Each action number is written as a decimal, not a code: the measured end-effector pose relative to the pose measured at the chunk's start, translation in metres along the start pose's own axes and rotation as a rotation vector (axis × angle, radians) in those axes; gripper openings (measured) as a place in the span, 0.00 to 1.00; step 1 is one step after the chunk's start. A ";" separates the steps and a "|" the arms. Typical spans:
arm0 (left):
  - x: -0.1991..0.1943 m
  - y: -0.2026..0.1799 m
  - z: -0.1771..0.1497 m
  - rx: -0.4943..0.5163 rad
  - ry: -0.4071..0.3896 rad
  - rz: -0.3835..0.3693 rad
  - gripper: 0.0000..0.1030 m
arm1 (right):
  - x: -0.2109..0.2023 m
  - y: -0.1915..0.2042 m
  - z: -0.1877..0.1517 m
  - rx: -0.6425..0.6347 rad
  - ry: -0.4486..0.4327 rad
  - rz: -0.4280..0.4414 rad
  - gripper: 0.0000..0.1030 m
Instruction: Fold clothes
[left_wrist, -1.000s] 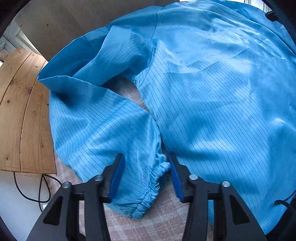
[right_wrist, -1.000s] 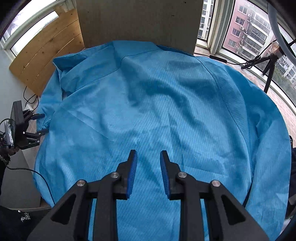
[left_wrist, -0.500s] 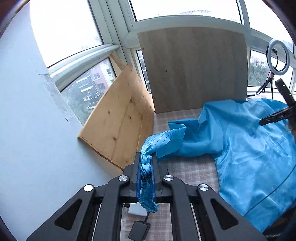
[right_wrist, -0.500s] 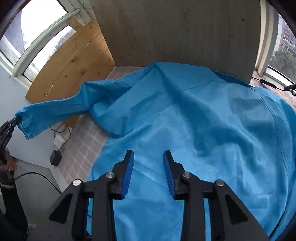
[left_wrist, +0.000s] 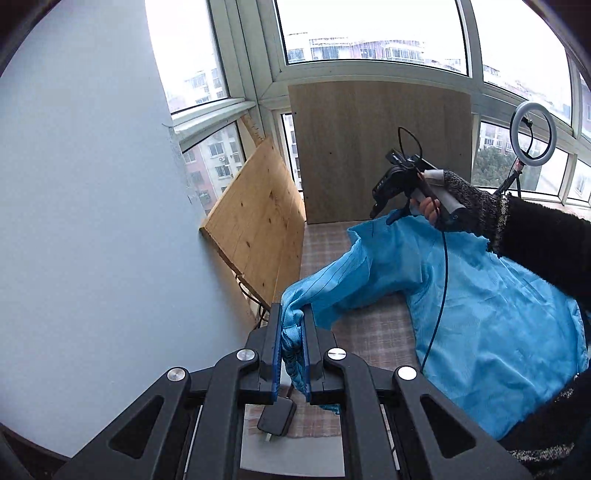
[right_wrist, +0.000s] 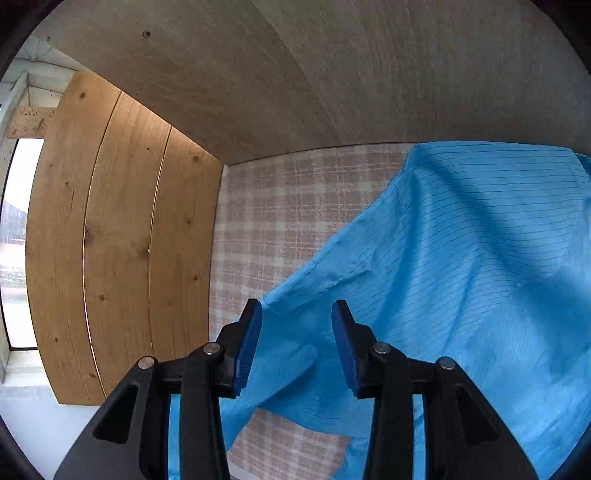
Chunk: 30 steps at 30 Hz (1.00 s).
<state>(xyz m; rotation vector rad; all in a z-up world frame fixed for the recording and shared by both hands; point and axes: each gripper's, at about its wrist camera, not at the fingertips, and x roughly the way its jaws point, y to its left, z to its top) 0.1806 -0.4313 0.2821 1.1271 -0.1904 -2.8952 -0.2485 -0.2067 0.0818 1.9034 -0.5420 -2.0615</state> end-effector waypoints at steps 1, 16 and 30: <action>-0.002 -0.001 -0.005 0.001 0.006 -0.008 0.07 | 0.003 0.003 0.003 0.005 0.009 -0.011 0.38; -0.046 -0.036 -0.009 0.046 -0.040 -0.035 0.07 | -0.034 0.013 -0.003 -0.158 -0.034 -0.041 0.02; -0.049 -0.263 -0.184 0.068 0.434 -0.242 0.18 | -0.095 -0.154 -0.122 -0.398 0.110 -0.222 0.10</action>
